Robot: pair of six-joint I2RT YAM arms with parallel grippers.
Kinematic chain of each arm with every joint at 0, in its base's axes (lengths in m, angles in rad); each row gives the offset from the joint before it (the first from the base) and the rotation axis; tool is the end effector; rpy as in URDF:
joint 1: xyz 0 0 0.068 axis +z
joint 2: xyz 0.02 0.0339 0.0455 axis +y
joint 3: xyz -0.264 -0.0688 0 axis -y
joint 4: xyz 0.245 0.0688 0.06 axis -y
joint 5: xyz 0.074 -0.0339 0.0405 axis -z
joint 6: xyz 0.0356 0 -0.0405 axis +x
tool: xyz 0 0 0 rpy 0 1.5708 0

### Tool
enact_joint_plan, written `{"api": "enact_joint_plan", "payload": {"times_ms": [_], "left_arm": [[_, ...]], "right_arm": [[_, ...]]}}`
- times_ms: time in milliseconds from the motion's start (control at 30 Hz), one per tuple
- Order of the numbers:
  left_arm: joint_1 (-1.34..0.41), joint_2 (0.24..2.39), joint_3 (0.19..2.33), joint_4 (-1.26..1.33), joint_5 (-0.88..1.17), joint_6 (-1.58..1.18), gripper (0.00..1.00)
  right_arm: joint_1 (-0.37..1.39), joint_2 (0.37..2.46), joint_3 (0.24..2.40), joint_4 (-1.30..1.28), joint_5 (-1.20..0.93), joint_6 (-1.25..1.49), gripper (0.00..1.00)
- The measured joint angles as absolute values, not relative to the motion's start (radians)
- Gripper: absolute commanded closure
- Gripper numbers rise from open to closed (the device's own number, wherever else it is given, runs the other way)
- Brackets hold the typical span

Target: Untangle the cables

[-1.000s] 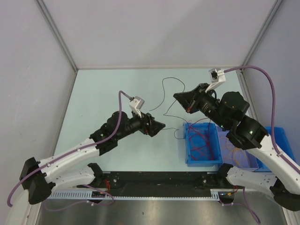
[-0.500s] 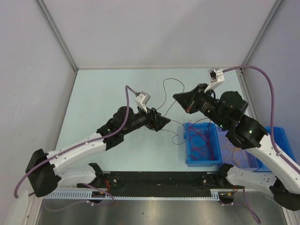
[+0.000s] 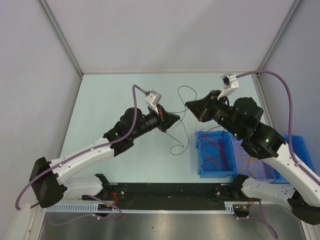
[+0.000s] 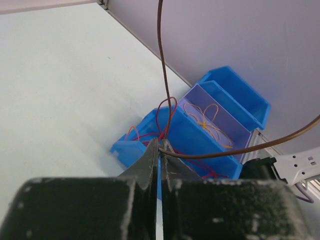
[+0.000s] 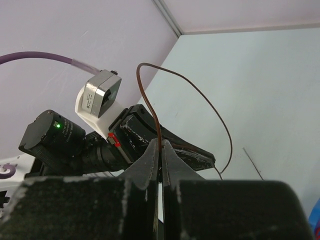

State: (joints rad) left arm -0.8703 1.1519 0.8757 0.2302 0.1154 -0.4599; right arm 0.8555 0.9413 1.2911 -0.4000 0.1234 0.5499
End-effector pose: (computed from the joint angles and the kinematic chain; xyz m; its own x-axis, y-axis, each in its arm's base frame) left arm 0.1734 -0.2121 0.3406 -0.3966 -0.2137 -0.8928 0.7338 0.5106 -0.4481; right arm 0.1236 0.1355 0.4617 -0.3774 0.3563 -0.8547 -0.5528 0.6538 0.5167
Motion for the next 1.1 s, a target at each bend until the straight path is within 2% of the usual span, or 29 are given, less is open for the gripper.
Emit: {"api": "enact_joint_plan", "payload": {"times_ms": [67,100,167,200,367,500,567,667,767,900,967,1100], "left_arm": [[-0.872,1.151,0.876,0.229,0.113,-0.46,1.0],[-0.873,1.15,0.876,0.228,0.11,-0.459,1.0],[-0.873,1.142,0.876,0.221,0.107,-0.459,1.0],[-0.873,1.136,0.876,0.217,0.106,-0.458,1.0],[-0.873,1.097,0.909,0.153,0.088,-0.453,1.0],[-0.873,1.075,0.987,0.092,0.045,-0.463,1.0],[-0.873,1.068,1.018,0.07,0.019,-0.479,1.0],[-0.873,1.064,1.054,0.02,-0.025,-0.517,1.0],[-0.868,1.099,1.151,-0.141,-0.104,-0.584,1.0],[-0.831,1.2,1.307,-0.312,-0.136,-0.657,0.99],[-0.82,1.208,1.288,-0.31,-0.111,-0.664,1.0],[-0.817,1.133,1.082,-0.148,0.025,-0.661,1.0]], "right_arm": [[0.855,0.941,1.291,-0.4,0.127,0.55,0.97],[0.855,0.941,1.291,-0.4,0.128,0.55,0.69],[0.855,0.941,1.291,-0.403,0.136,0.555,0.29],[0.855,0.939,1.291,-0.409,0.147,0.556,0.01],[0.782,0.942,1.341,-0.554,0.254,0.56,0.0],[0.535,0.999,1.419,-0.679,0.175,0.577,0.1],[0.469,1.021,1.421,-0.718,0.129,0.586,0.14],[0.474,1.035,1.402,-0.763,0.036,0.584,0.23],[0.501,1.02,1.398,-0.774,-0.027,0.575,0.31],[0.542,0.976,1.396,-0.758,-0.106,0.566,0.34],[0.564,0.962,1.391,-0.735,-0.14,0.564,0.39],[0.607,0.97,1.376,-0.701,-0.176,0.564,0.41]]}}
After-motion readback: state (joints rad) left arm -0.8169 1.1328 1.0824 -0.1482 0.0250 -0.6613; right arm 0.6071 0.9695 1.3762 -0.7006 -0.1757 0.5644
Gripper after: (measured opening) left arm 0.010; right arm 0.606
